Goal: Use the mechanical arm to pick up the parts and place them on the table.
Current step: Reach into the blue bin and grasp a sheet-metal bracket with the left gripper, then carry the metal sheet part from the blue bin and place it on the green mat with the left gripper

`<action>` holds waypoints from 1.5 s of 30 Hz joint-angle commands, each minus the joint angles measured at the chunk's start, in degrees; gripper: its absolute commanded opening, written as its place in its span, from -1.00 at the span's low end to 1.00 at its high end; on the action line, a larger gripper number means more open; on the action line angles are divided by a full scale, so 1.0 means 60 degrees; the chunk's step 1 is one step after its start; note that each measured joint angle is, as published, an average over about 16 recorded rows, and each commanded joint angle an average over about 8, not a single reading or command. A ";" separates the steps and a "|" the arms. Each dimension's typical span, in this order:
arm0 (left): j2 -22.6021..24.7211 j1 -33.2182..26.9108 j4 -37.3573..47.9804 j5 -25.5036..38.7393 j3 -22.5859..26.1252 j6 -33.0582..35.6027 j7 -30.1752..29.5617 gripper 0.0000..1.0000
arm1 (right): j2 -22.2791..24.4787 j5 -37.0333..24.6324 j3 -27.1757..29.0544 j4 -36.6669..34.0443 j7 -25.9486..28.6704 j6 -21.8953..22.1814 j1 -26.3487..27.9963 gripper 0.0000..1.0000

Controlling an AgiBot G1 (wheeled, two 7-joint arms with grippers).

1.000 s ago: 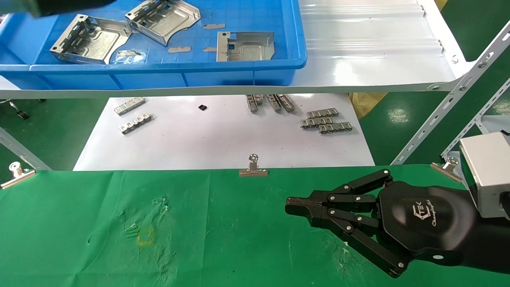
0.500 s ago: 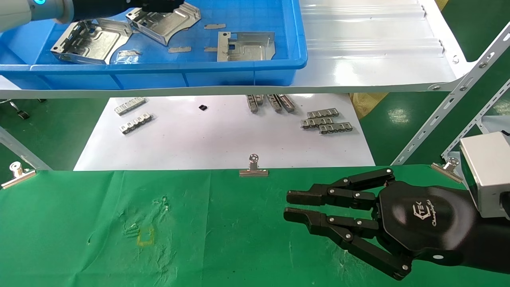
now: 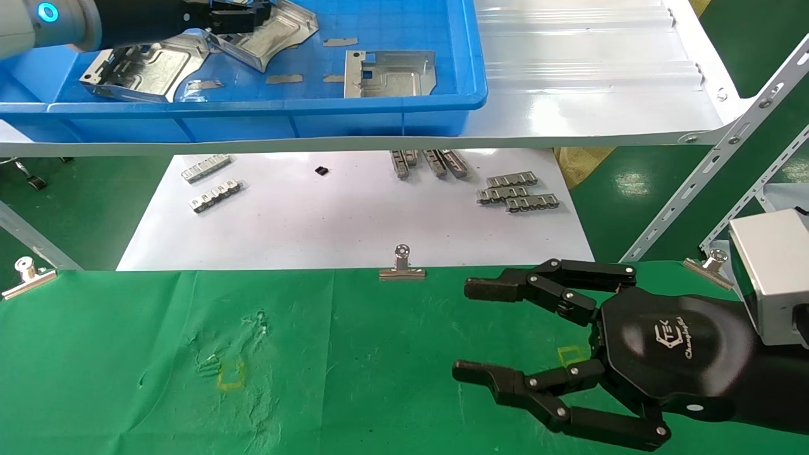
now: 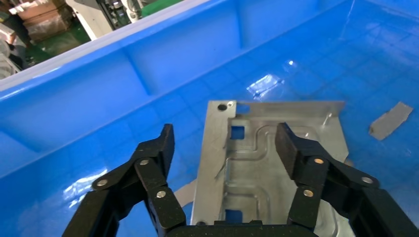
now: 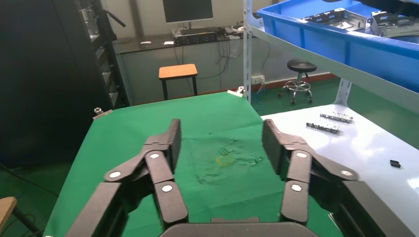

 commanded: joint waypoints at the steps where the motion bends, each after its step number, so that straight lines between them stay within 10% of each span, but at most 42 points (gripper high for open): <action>1: -0.0034 -0.0024 0.0026 0.0056 0.0038 0.0019 0.0039 -1.00 | 0.0000 0.0000 0.0000 0.0000 0.0000 0.0000 0.0000 1.00; 26: -0.0410 -0.0258 0.0008 -0.0090 -0.0062 0.0668 -0.0094 -1.00 | 0.0000 0.0001 -0.0001 0.0000 0.0000 0.0000 0.0000 1.00; 45: -0.1777 -0.0156 -0.1016 -0.1159 -0.0686 0.5857 0.1875 -1.00 | 0.0001 0.0001 -0.0002 0.0000 -0.0001 0.0001 0.0000 1.00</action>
